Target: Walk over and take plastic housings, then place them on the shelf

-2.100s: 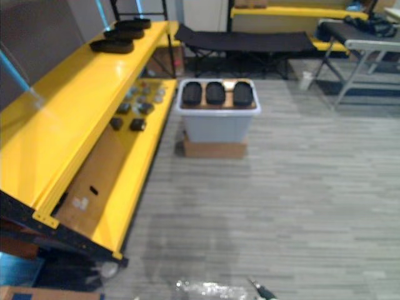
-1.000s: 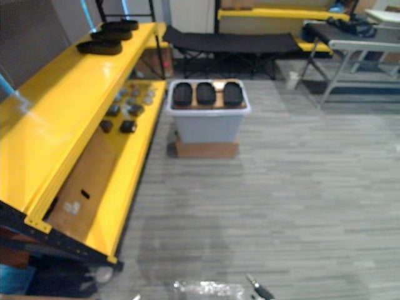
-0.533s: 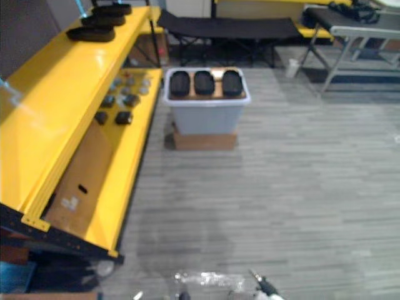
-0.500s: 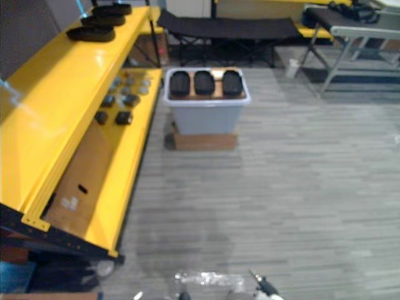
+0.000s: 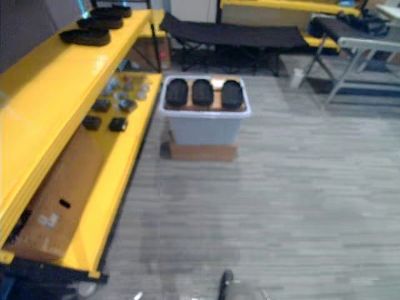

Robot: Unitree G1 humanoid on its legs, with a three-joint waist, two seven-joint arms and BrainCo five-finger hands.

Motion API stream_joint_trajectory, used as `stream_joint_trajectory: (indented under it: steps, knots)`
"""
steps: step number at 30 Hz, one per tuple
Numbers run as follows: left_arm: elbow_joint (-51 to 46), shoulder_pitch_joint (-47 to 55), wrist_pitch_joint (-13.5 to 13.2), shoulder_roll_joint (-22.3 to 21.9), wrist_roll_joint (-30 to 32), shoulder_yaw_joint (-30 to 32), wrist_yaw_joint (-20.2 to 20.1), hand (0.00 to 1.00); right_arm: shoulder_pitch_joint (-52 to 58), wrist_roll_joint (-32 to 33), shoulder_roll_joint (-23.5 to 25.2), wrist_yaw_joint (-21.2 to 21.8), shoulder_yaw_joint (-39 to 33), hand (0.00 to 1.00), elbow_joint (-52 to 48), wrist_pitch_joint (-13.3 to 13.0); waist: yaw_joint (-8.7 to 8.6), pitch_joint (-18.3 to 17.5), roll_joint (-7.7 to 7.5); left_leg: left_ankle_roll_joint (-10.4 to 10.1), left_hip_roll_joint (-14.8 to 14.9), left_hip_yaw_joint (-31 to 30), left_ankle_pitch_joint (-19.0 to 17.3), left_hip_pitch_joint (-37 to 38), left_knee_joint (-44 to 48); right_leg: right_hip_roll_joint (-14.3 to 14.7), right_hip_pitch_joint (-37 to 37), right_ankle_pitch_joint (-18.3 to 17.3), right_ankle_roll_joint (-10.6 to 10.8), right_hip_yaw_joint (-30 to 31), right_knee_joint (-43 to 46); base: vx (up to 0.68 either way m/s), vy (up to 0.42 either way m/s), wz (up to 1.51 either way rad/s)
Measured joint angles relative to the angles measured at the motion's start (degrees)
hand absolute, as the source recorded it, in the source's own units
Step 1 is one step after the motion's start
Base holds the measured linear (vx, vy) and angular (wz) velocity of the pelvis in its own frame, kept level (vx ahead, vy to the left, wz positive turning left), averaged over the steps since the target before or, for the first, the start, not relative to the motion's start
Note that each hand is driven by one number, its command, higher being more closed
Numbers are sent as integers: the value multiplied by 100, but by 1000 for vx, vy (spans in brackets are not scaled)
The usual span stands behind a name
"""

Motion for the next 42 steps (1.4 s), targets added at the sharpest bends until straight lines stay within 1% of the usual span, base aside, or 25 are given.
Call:
stream_joint_trajectory:
  steps: [2, 3, 5, 6, 8, 9, 10, 13, 17, 19, 21, 22, 24, 26, 29, 30, 31, 32, 34, 35, 37, 39, 40, 41, 42]
  knots:
    - [-1, 23, -2, -117, -69, 186, -19, 0, -14, -84, -106, -10, 27, 0, 3, 6, 8, -36, 95, -262, 261, -277, 289, -745, 1785, 178, 458, -71, -41, 6, -407, 306, -159, 2]
    - [-51, 66, -6, -155, -215, 300, -21, 0, -20, -198, -151, -14, 56, 0, 25, -8, 17, -6, 140, -164, 389, -306, 206, -1250, 2822, 267, 847, -116, -66, 15, -632, 194, -64, 1]
    - [-194, 94, -11, -179, -222, 346, -74, 0, -101, -267, -152, -8, 70, 0, 91, -76, 105, 40, 65, 47, 249, -287, 49, -1826, 3222, 237, 1318, -146, -55, 110, -891, -19, 41, -12]
    - [-223, 98, -23, -176, -221, 344, -89, 0, -215, -315, -156, -7, 71, 0, 151, -108, 171, 63, 30, 110, 125, -268, -27, -1974, 3056, 180, 1426, -161, -77, 191, -910, -279, 121, -75]
    - [-247, 110, -170, -110, -207, 183, -109, 0, -661, -367, -129, 7, 91, 0, 278, -290, 396, 136, -77, 149, -253, -164, 6, -2367, 1451, -73, 1588, -283, 118, 601, -902, -416, 142, -110]
    - [-221, 168, -236, -175, -186, 98, -123, 0, -879, -368, -157, 10, 232, 0, 135, -400, 497, 190, 140, 500, -176, -114, 1064, -2351, 123, 9, 1681, -515, 479, 912, -836, -224, 161, -79]
    - [-205, 178, -253, -135, -181, 163, -147, 0, -914, -365, -77, -1, 381, 0, 110, -417, 522, 219, 90, 500, -270, -13, 1006, -2218, 38, -66, 1731, -545, 471, 1055, -795, 59, 166, -54]
    - [-331, 164, -377, 5, -140, 149, -189, 0, -1039, -366, 46, -3, 865, 0, -63, -414, 557, 236, -294, 533, -609, 72, 983, -1964, -359, -110, 1695, -563, 333, 1226, -809, 337, 104, 4]
    - [-310, 179, -392, 25, -172, 147, -184, 0, -1226, -493, -18, 46, 1128, 0, -116, -415, 666, 253, -287, 735, -683, 279, 627, -1641, -148, -228, 1859, -502, 362, 1497, -596, 297, 87, -18]
    - [-313, 183, -391, 42, -162, 140, -186, 0, -1173, -694, -96, 118, 1315, 0, 18, -416, 692, 226, -278, 857, -680, 307, 418, -1299, -328, -246, 1468, -547, 526, 1624, 562, 244, 69, -20]
    - [-309, 204, -392, 84, -135, 127, -157, 0, -1203, -695, -90, 115, 1294, 0, 193, -403, 705, 304, -395, 991, -831, 346, 280, -882, -616, -557, 826, -635, 1074, 1531, 2198, 167, 46, -14]
    - [-277, 196, -389, 114, -114, 121, -131, 0, -1175, -696, -92, 116, 1287, 0, 289, -384, 682, 339, -369, 1012, -871, 338, 252, -747, -660, -698, 679, -802, 944, 1385, 2543, 245, 34, -3]
    - [-191, 187, -396, 176, -20, -62, -73, 0, -954, -784, -139, 93, 1285, 0, 437, -349, 634, 337, -341, 955, -852, 338, 183, -273, -803, -936, 346, -1287, 531, 680, 2578, 268, 8, 19]
    - [-177, 78, -406, 207, 6, -211, -72, 0, -938, -804, -226, 76, 1238, 0, 311, -406, 466, 314, -294, 900, -728, 181, 116, -171, -901, -859, -186, -1279, 508, 424, 1683, 181, -40, 46]
    - [-196, -187, -430, 112, -54, -257, -76, 0, -911, -840, -259, -12, 969, 0, 152, -422, 374, 320, -130, 686, -495, -76, 6, -65, -960, -803, -574, -359, 494, 380, 51, -40, -19, 45]
    - [-234, -171, -439, 94, -57, -219, -76, 0, -863, -912, -247, -22, 954, 0, 135, -421, 377, 306, -153, 470, -435, -116, -125, 114, -958, -818, -569, 137, 483, 298, -346, 120, -195, 17]
    - [-279, -122, -434, 139, -57, -155, -80, 0, -776, -977, -163, 16, 967, 0, 108, -410, 389, 223, -305, 255, -433, -145, -258, 317, -960, -824, -529, 614, 405, 263, -463, 203, -278, 22]
    - [-279, -118, -435, 155, -52, -92, -76, 0, -733, -982, -99, 49, 964, 0, 79, -419, 379, 182, -365, 173, -433, -194, -340, 376, -958, -830, -507, 1142, 303, 324, -392, 341, -361, 24]
    - [-250, -197, -432, -250, -60, -18, -35, 0, -768, -1034, -170, 85, 789, 0, 24, -286, 403, 44, 19, 69, 21, -463, -291, 456, -889, -531, -567, 601, 291, 98, 111, 387, -357, 26]
    - [-253, -201, -439, -283, -86, -16, -22, 0, -772, -1026, -209, 86, 782, 0, 37, -260, 409, 9, 84, 71, 73, -517, -255, 377, -770, -502, -597, 461, 259, 44, 181, 274, -254, 13]
    - [-234, -188, -425, -380, -262, 2, -12, 0, -782, -1011, -239, 86, 653, 0, 73, -185, 405, -48, 164, 101, 113, -739, 45, 100, -207, -419, -525, 245, 239, 0, 175, 221, -224, 0]
    - [-242, -147, -438, -379, -267, 41, 1, 0, -776, -998, -261, 90, 587, 0, 186, -138, 414, -69, 195, -32, 187, -837, 501, -306, 746, -337, -254, 175, 234, 4, -71, 191, -199, -3]
    - [-243, -147, -442, -384, -280, 127, 22, 0, -763, -981, -267, 91, 585, 0, 213, -125, 405, -73, 204, -101, 229, -964, 849, -612, 1347, -274, -97, 156, 215, -33, -209, 117, -156, 4]
    - [-230, -125, -441, -381, -439, 212, 80, 0, -765, -998, -264, 89, 617, 0, 212, -97, 418, -73, 203, -272, 309, -1085, 1490, -1054, 2196, -176, 164, 141, 190, -56, -442, 108, -131, 14]
    - [-233, -94, -441, -354, -506, 248, 79, 0, -739, -1063, -269, 85, 632, 0, 229, -94, 413, -67, 203, -230, 426, -1054, 1445, -1534, 2998, -105, 443, 130, 172, -129, -686, 120, -78, 20]
